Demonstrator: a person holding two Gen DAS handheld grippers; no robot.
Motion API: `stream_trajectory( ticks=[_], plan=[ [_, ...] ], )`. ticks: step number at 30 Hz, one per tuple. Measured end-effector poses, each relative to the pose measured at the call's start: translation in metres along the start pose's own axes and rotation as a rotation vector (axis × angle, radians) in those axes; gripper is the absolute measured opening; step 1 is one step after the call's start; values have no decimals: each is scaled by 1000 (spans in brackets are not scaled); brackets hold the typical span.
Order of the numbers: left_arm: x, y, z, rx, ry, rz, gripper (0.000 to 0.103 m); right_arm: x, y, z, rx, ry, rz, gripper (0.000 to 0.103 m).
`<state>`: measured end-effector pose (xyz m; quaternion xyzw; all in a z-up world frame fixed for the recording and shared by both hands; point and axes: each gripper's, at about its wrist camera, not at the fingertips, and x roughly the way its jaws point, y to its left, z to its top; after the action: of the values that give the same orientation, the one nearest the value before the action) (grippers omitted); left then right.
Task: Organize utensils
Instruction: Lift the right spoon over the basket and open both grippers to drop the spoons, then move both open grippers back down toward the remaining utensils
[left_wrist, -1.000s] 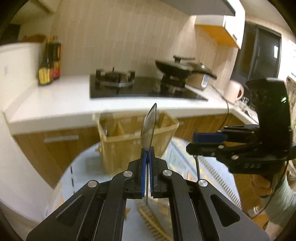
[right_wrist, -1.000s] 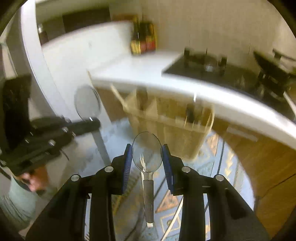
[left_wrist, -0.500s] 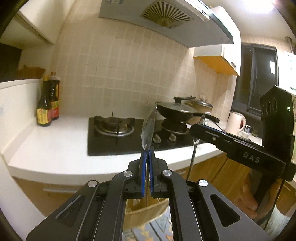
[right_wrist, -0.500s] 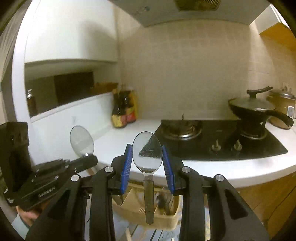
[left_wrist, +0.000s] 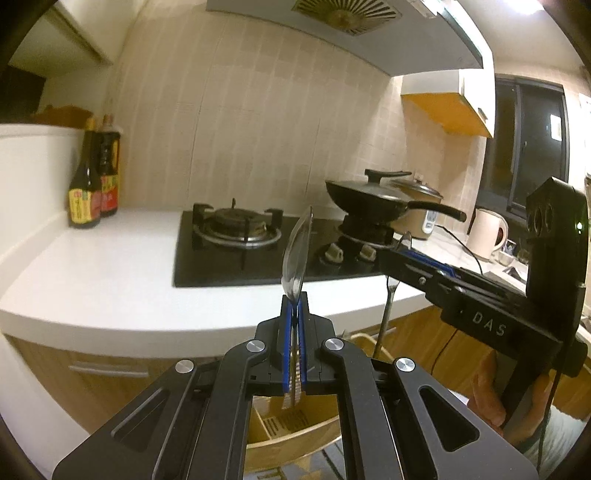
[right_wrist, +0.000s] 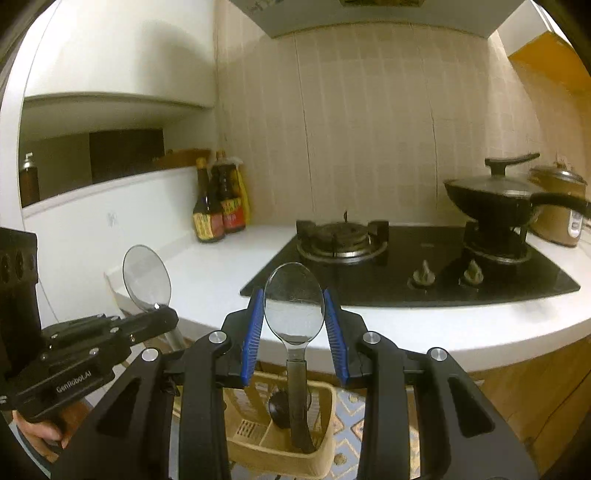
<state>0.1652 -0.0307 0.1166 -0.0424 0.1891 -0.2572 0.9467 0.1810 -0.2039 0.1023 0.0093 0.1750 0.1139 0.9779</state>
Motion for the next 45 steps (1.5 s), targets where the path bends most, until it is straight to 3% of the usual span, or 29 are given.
stream_trajectory(
  ticks=[7,9,11,12,14,19,21,24,30,37,45],
  plan=[
    [-3,4,-10,-1,33,-13,3,-6,-5,-11,34,41,19,30],
    [-8,5,-11,-4,33,-14,10,-10,-3,-14,29,59,25,31],
    [-14,5,-12,-11,34,-22,29,-16,-1,-17,24,73,29,32],
    [-20,5,-12,-17,32,-29,35,-21,0,-19,23,82,35,39],
    [-30,2,-13,-13,30,-28,38,-29,2,-22,23,91,38,55],
    [-54,-3,-20,-7,66,-41,51,-60,8,-32,25,112,15,57],
    [-66,-5,-26,-13,92,-36,57,-69,9,-35,32,131,7,64],
    [-80,-8,-34,-14,120,-24,58,-82,12,-39,27,170,1,70],
    [-100,-12,-48,-23,179,20,58,-101,23,-50,-2,249,-8,71],
    [-99,-6,-81,-102,345,71,56,-91,34,-94,4,503,10,71],
    [-86,6,-133,-204,513,63,56,-71,33,-149,30,727,42,70]
  ],
)
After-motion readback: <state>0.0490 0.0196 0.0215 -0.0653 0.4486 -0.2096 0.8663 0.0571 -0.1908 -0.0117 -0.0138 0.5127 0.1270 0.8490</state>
